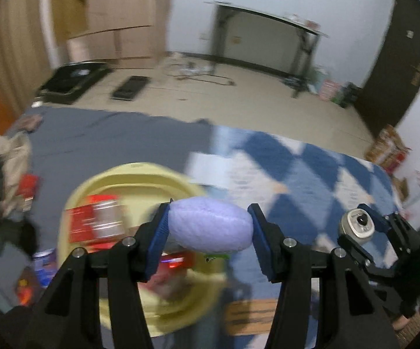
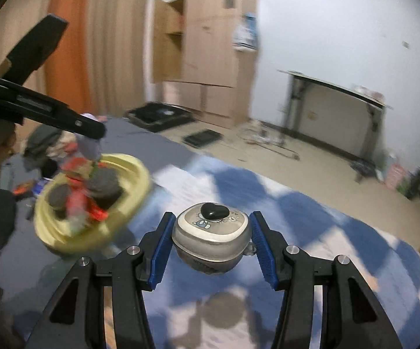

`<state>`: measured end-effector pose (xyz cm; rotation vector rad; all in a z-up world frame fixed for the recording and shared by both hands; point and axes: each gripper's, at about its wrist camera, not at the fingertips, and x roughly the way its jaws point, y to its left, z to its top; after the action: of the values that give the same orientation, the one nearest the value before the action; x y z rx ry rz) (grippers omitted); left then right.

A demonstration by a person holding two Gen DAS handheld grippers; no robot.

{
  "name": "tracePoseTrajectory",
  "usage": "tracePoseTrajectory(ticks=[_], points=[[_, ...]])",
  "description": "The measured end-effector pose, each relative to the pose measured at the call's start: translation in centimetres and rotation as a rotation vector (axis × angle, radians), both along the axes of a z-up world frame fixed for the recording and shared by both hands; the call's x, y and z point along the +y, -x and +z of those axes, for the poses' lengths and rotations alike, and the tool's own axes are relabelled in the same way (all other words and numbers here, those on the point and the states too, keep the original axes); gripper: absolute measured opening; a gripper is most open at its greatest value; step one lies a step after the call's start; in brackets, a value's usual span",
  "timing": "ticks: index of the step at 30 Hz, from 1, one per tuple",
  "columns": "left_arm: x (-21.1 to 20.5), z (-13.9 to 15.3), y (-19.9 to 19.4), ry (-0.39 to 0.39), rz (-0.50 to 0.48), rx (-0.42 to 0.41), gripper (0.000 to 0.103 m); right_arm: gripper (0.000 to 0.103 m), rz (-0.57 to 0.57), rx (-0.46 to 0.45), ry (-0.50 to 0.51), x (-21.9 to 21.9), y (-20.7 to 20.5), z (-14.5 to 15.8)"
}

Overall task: Organize rigid objects
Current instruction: 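Carry both items to the yellow tray and release them inside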

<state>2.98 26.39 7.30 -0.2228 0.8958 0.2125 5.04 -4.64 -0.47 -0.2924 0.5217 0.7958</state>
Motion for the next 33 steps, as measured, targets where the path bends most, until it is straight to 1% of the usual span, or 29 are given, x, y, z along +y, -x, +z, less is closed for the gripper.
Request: tracePoseTrajectory(ticks=[1, 4, 6, 8, 9, 11, 14, 16, 18, 22, 26, 28, 30, 31, 32, 33], points=[[1.0, -0.3, 0.7, -0.002, 0.023, 0.005, 0.055, 0.052, 0.035, 0.002, -0.003, 1.7, 0.6, 0.1], [4.1, -2.3, 3.1, 0.027, 0.088, 0.027, 0.055, 0.052, 0.146, 0.013, -0.010, 6.9, 2.6, -0.4], [5.4, -4.2, 4.0, 0.047, 0.117, 0.055, 0.055, 0.052, 0.201, 0.028, -0.005, 9.7, 3.4, -1.0], [6.6, -6.3, 4.9, 0.060, 0.148, 0.085, 0.055, 0.052, 0.255, 0.031, 0.027, 12.4, 4.2, -2.1], [6.9, -6.9, 5.0, 0.066, 0.155, 0.089, 0.055, 0.052, 0.277, 0.034, 0.045, 13.7, 4.4, -2.9], [7.9, -8.4, 5.7, 0.091, 0.173, 0.074, 0.055, 0.052, 0.304, 0.053, 0.079, 15.4, 4.4, -4.3], [9.2, -9.7, 6.2, 0.121, 0.186, 0.066, 0.055, 0.052, 0.317, 0.071, 0.115, 17.0, 4.2, -6.4], [9.9, -10.5, 6.2, 0.167, 0.188, 0.038, 0.055, 0.052, 0.314, 0.073, 0.139, 18.4, 3.5, -7.1], [10.2, -10.6, 5.8, 0.172, 0.194, 0.015, 0.055, 0.052, 0.308, 0.082, 0.151, 20.0, 2.0, -7.7], [10.6, -11.2, 5.0, 0.182, 0.219, -0.017, 0.057, 0.052, 0.292, 0.083, 0.171, 22.0, 1.1, -8.9], [11.3, -12.2, 5.3, 0.239, 0.280, -0.066, 0.060, 0.052, 0.282, 0.092, 0.143, 22.7, 0.8, -9.5], [11.5, -12.6, 5.4, 0.255, 0.296, -0.075, 0.064, 0.052, 0.284, 0.095, 0.137, 22.9, 0.9, -9.6], [11.4, -12.8, 5.4, 0.235, 0.305, -0.068, 0.066, 0.052, 0.286, 0.097, 0.131, 22.8, 0.8, -9.8], [11.3, -12.7, 5.4, 0.224, 0.306, -0.070, 0.073, 0.052, 0.290, 0.102, 0.128, 22.7, 0.9, -9.7], [11.2, -12.7, 5.5, 0.221, 0.317, -0.066, 0.079, 0.053, 0.294, 0.105, 0.125, 22.6, 0.9, -9.7], [11.3, -12.7, 5.6, 0.222, 0.330, -0.066, 0.090, 0.057, 0.297, 0.104, 0.128, 22.6, 1.0, -9.6]])
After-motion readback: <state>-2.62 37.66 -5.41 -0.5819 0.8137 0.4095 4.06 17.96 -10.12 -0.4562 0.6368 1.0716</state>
